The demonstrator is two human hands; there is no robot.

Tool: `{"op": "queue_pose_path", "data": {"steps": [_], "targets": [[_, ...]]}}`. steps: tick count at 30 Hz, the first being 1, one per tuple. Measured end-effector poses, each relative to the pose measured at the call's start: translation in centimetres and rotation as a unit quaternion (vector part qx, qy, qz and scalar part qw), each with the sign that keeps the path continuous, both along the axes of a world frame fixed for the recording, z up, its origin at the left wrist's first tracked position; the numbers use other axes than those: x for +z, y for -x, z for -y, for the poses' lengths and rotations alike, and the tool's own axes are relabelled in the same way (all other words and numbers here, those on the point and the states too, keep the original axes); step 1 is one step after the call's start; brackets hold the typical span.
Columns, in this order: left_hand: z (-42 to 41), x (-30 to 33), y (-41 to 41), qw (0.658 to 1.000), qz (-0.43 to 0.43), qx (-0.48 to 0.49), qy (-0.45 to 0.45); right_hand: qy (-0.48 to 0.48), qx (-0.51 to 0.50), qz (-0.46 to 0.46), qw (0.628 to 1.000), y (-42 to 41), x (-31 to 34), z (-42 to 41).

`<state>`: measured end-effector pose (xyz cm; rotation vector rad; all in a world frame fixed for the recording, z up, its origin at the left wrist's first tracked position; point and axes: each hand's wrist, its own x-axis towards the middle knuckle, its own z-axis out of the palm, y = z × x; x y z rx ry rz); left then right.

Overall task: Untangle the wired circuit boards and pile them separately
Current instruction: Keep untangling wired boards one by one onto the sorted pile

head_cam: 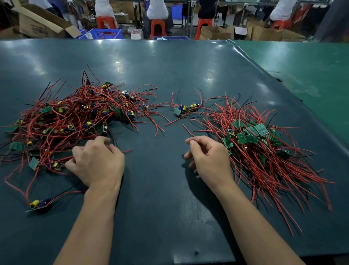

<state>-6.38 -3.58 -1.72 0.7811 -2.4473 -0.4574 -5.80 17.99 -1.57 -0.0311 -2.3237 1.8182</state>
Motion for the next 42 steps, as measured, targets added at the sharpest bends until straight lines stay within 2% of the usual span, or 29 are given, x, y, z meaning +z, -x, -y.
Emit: {"op": "queue_pose_path", "data": {"steps": [5,9,13,16,18,21,24,28,33,36,42], "targets": [[-0.7,0.5,0.0,0.984,-0.165,-0.061,0.012,0.001,0.003,-0.002,1.000,0.1,-0.1,0.0],[-0.6,0.2,0.6,0.994,-0.092,-0.021,0.049,-0.010,0.001,-0.003,1.000,0.2,-0.3,0.0],[-0.1,0.1,2.2,0.994,0.003,-0.112,0.004,-0.016,0.003,-0.003,1.000,0.2,-0.5,-0.1],[0.0,-0.5,2.7,0.993,0.077,-0.095,0.005,-0.024,0.003,-0.005,1.000,0.3,-0.6,-0.1],[0.1,-0.6,2.7,0.995,0.060,-0.079,0.000,-0.025,0.002,-0.004,1.000,0.3,-0.6,-0.1],[0.7,-0.1,3.1,0.993,0.038,-0.072,-0.090,-0.027,0.003,-0.002,1.000,0.3,-0.6,-0.2],[1.4,0.2,3.8,0.986,0.078,-0.065,-0.129,-0.029,0.004,-0.004,1.000,0.3,-0.6,-0.2],[1.4,0.1,3.6,0.990,0.084,-0.054,-0.105,-0.031,0.005,-0.004,1.000,0.4,-0.6,-0.2],[0.8,-0.2,3.4,0.994,0.085,-0.067,-0.009,-0.036,0.008,0.001,0.999,0.4,-0.7,-0.1],[1.1,-0.3,3.6,0.994,0.074,-0.076,-0.017,-0.039,0.009,-0.003,0.999,0.4,-0.7,-0.1],[1.4,-0.6,3.5,0.998,-0.010,-0.032,-0.054,-0.042,0.007,-0.005,0.999,0.4,-0.7,-0.1]]}}
